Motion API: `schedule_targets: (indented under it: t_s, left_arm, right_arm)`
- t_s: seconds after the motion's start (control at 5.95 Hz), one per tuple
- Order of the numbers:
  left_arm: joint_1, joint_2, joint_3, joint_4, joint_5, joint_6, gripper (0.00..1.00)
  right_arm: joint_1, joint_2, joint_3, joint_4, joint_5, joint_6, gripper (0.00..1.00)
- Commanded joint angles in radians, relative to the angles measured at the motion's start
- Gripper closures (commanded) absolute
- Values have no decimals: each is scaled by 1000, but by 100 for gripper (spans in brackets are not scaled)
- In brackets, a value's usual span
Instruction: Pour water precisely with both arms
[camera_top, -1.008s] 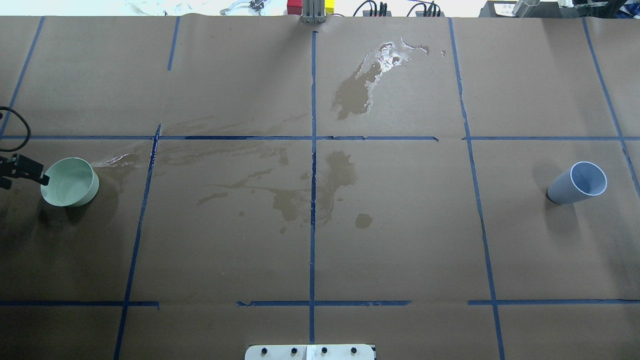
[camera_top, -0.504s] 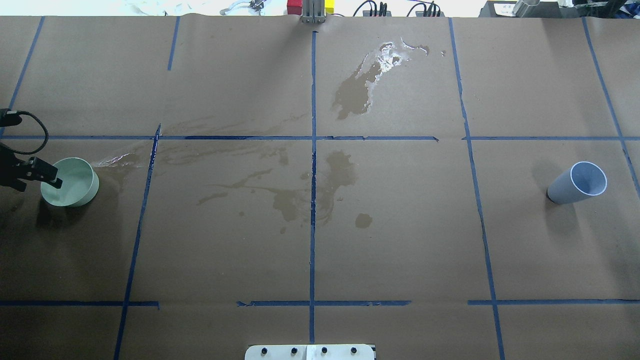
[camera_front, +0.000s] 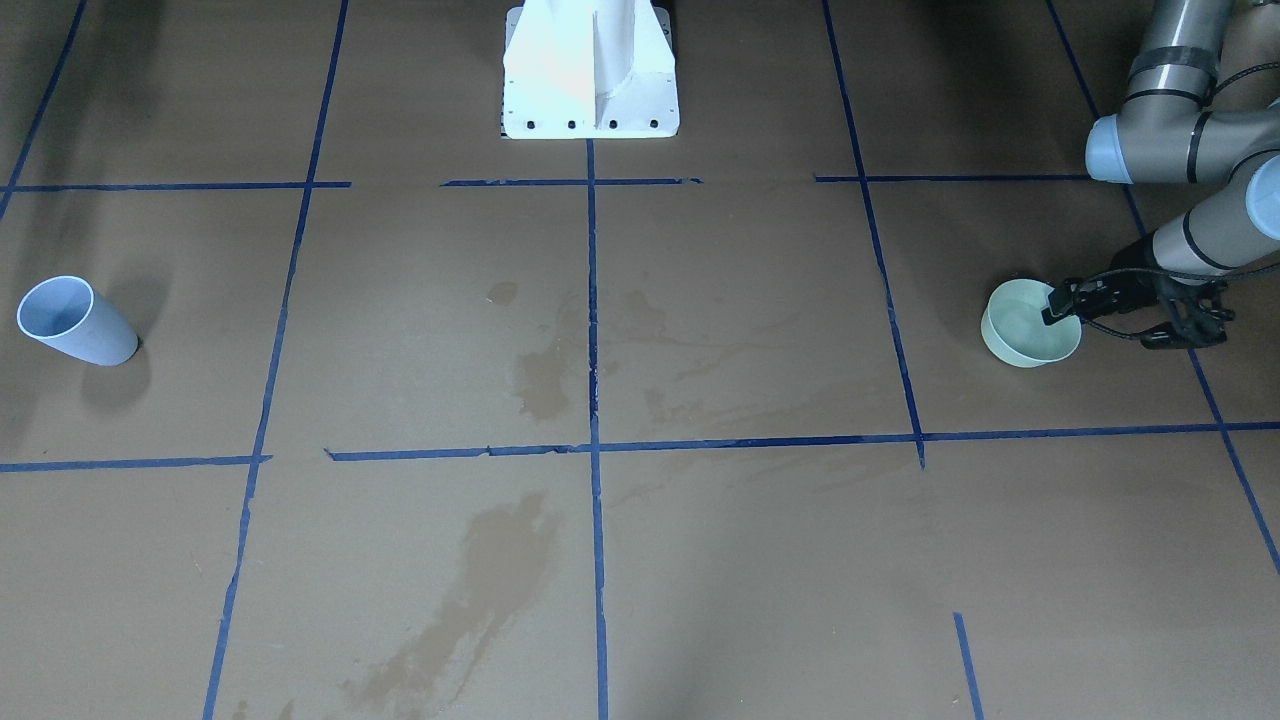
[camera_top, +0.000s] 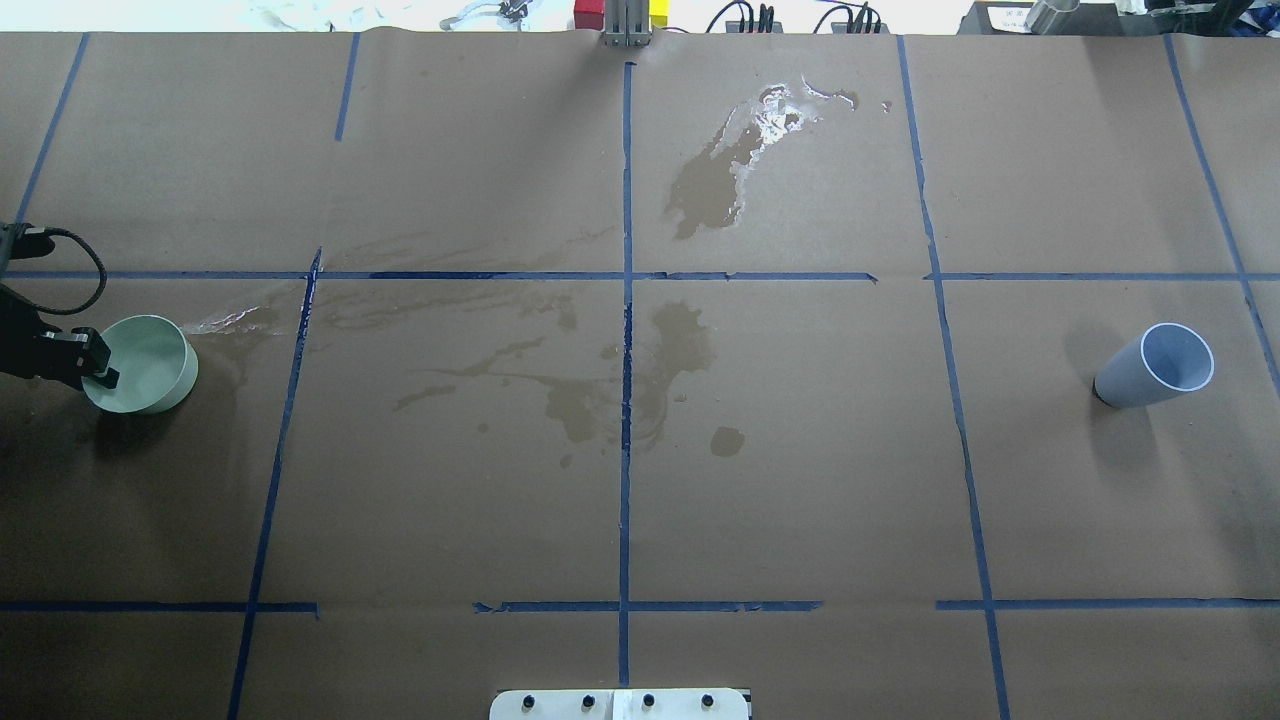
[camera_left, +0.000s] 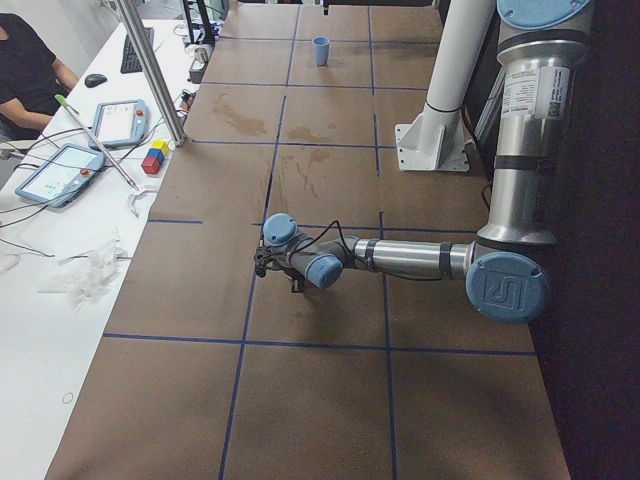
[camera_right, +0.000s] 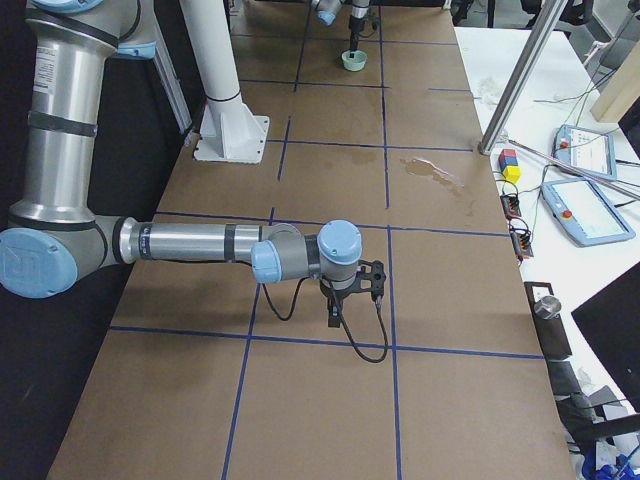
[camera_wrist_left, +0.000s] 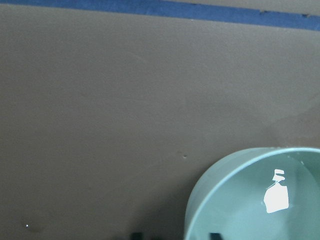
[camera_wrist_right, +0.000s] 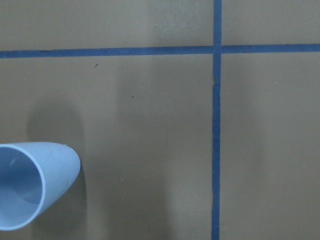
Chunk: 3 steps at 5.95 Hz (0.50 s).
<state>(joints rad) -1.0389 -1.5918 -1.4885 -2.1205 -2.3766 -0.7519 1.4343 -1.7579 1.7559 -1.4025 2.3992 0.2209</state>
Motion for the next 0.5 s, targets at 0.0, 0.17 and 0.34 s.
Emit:
schedule_targets:
  t_s: [0.0,0.17,0.34]
  left_arm:
    - [0,-14,-18,-25,-3,-44,100]
    - [2,-22,-39,-32,-6,-47,100]
    - [10,-30,-76,-26,-7,-64,100]
  right_arm:
    - [0,0,2,0,0,0,0]
    - [0,0,4,0,0,0,0]
    - [0,-3,7,0,2,-3,0]
